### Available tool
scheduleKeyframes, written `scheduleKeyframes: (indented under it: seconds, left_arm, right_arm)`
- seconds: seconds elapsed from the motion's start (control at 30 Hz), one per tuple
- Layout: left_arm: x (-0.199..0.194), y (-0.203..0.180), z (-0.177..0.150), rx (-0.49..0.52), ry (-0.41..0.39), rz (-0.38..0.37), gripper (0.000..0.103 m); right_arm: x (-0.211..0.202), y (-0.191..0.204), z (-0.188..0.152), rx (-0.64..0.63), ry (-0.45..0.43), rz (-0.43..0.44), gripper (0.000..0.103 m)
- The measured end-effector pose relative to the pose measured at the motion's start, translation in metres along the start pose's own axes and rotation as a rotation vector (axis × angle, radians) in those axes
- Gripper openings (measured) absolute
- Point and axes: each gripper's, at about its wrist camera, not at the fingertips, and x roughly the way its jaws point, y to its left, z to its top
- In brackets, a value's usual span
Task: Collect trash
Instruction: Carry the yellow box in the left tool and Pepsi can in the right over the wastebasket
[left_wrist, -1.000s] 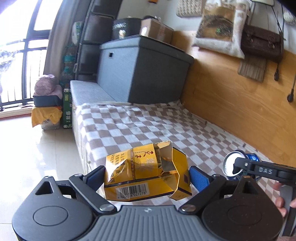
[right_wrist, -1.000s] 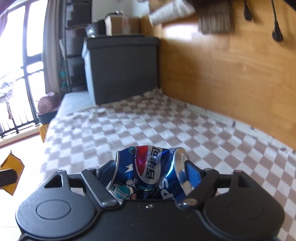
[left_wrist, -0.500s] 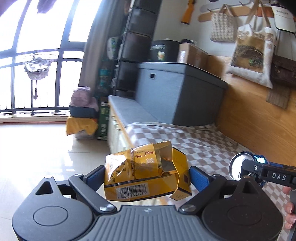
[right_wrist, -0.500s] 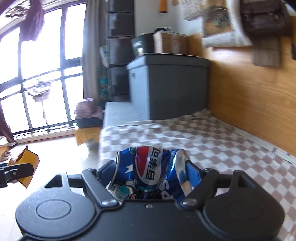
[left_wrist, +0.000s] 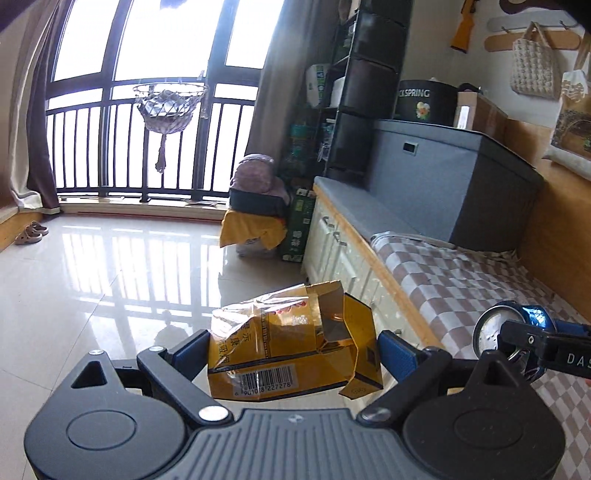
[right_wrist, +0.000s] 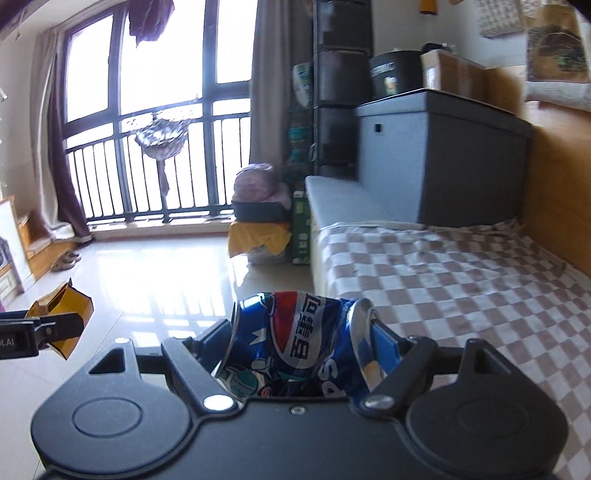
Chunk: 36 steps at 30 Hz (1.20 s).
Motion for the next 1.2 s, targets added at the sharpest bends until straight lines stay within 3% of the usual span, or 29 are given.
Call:
scheduleKeyframes:
  seconds: [0.3, 0.63, 1.2]
  left_arm:
    - [0.026, 0.039, -0.029, -0.026, 0.073, 0.104, 0.095]
    - [0.074, 0.047, -0.057, -0.022, 0.162, 0.126, 0.095]
    - [0.167, 0.084, -0.156, -0.006, 0.530, 0.129, 0.095]
  right_arm:
    - [0.028, 0.051, -0.020, -0.050, 0.061, 0.068, 0.080]
    - [0.076, 0.063, -0.050, -0.019, 0.146, 0.098, 0.080]
    - [0.178, 0.091, -0.154, -0.072, 0.523, 0.226, 0.081]
